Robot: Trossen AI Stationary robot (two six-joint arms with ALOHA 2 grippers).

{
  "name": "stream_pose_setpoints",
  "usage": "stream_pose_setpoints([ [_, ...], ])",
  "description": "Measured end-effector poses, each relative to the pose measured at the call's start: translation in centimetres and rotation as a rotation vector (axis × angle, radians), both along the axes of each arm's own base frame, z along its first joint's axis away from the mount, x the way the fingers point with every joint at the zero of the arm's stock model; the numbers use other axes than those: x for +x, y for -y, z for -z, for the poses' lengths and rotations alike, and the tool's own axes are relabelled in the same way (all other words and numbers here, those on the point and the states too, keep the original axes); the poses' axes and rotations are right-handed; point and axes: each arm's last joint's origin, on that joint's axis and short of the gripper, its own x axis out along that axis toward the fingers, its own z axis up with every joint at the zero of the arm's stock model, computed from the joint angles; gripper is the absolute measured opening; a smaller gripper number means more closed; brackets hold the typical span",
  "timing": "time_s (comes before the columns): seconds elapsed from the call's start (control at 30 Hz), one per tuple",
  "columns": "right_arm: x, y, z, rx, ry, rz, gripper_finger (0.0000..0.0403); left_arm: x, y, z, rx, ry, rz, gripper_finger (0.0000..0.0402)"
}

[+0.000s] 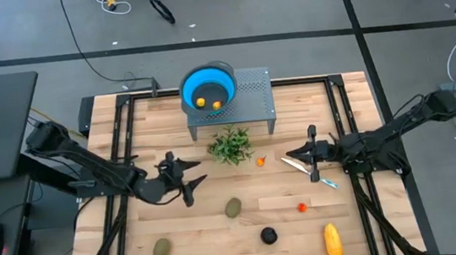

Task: Pick & Place Fruit
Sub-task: Put the orange pear into the blue strainer bowl on the shelf

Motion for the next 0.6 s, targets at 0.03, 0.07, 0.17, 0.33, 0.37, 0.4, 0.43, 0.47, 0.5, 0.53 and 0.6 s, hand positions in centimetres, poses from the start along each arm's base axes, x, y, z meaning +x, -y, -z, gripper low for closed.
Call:
stream_pose_setpoints([
  [0.03,0.3,-0.1,0.0,-0.008,-0.026,-0.003,0.0017,-0.2,-0.2,0.4,-0.002,0.011,-0.006,0.0240],
  [0.07,0.7,-0.2,0.0,-0.015,-0.048,-0.003,0.0017,-0.4,-0.4,0.7,-0.001,0.017,-0.013,0.0240],
  [0.17,2.0,-0.5,-0.1,-0.038,-0.101,-0.002,0.0018,-0.9,-0.8,1.7,0.001,0.017,-0.038,0.0240],
  [0.33,4.1,-0.5,0.3,0.013,-0.190,-0.043,0.0041,-1.3,-1.0,2.3,-0.001,0.008,-0.056,0.0240],
  [0.37,4.6,-0.5,0.6,0.027,-0.211,-0.030,0.0049,-1.4,-1.1,2.5,-0.004,0.007,-0.057,0.0240],
  [0.4,4.9,-0.4,0.8,0.037,-0.228,-0.013,0.0058,-1.5,-1.1,2.6,-0.002,0.002,-0.059,0.0240],
  [0.43,5.3,-0.3,0.9,0.046,-0.242,0.003,0.0067,-1.6,-1.2,2.8,0.001,-0.001,-0.062,0.0240],
  [0.47,5.8,-0.3,1.0,0.056,-0.252,0.016,0.0075,-1.7,-1.2,2.9,0.004,-0.001,-0.068,0.0240],
  [0.5,6.3,-0.2,1.1,0.061,-0.263,0.031,0.0084,-1.8,-1.3,3.0,0.005,0.003,-0.074,0.0240],
  [0.53,6.8,-0.1,1.2,0.064,-0.276,0.046,0.0091,-1.8,-1.3,3.0,0.004,0.005,-0.077,0.0240],
  [0.6,7.8,0.1,1.5,0.066,-0.297,0.094,0.0103,-1.8,-1.3,3.0,0.002,0.008,-0.075,0.0240],
])
